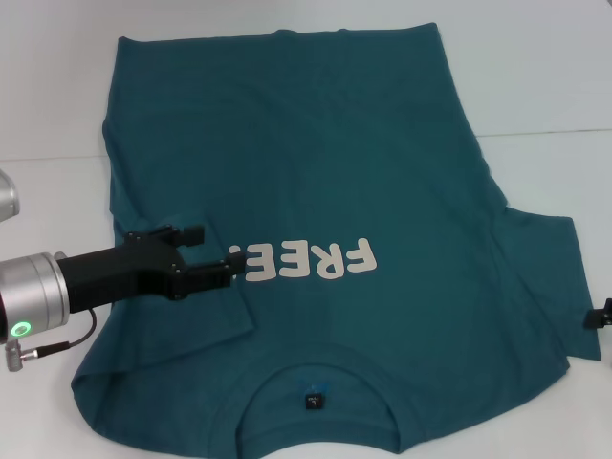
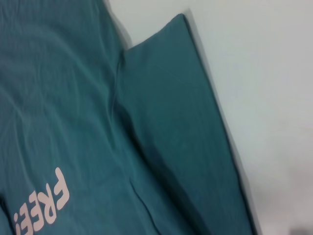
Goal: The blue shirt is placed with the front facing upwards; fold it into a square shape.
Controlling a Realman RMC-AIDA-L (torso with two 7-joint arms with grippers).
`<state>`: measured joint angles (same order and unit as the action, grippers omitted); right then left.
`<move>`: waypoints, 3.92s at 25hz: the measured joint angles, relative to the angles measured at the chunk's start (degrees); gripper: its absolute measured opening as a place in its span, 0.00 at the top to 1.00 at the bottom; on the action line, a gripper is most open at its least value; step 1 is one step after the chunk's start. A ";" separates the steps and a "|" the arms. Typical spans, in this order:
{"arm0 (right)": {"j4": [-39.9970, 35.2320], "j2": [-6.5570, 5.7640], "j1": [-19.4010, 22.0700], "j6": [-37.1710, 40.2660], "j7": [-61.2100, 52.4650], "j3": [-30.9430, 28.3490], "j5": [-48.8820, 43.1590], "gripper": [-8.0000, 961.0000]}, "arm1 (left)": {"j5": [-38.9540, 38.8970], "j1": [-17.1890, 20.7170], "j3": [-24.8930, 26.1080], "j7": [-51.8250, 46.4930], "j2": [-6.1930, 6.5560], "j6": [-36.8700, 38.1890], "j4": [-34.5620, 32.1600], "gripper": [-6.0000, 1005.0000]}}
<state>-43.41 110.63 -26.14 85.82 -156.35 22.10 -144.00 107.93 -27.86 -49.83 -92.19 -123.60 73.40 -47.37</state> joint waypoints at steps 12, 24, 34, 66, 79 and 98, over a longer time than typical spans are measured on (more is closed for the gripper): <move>1.15 0.42 -0.40 -1.66 0.17 -0.04 1.59 0.12 | 0.00 0.00 0.00 0.00 -0.06 -0.22 0.09 0.14; 2.14 0.53 -0.33 -3.13 0.18 0.32 1.62 0.13 | 0.00 -0.01 0.00 0.00 -0.06 -0.30 0.09 0.14; 3.98 0.74 -0.92 -4.24 0.70 -0.06 2.12 0.13 | -0.01 -0.01 0.00 0.00 -0.06 -0.37 0.17 0.14; 7.99 1.04 -1.21 -8.18 2.56 0.30 8.42 0.13 | -0.29 -0.53 0.08 0.79 0.20 -0.55 1.49 0.14; 8.71 0.48 -1.03 -6.86 1.72 1.04 8.03 0.14 | -0.29 -0.55 0.09 0.82 0.13 -1.18 1.49 0.14; 8.15 -0.08 -1.27 -7.13 1.13 2.42 5.84 0.82 | -0.28 -0.62 0.09 0.88 0.11 -1.25 1.49 0.14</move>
<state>-35.26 110.54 -27.41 78.70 -155.22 24.52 -138.16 107.65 -28.48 -49.74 -91.32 -123.49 72.16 -45.88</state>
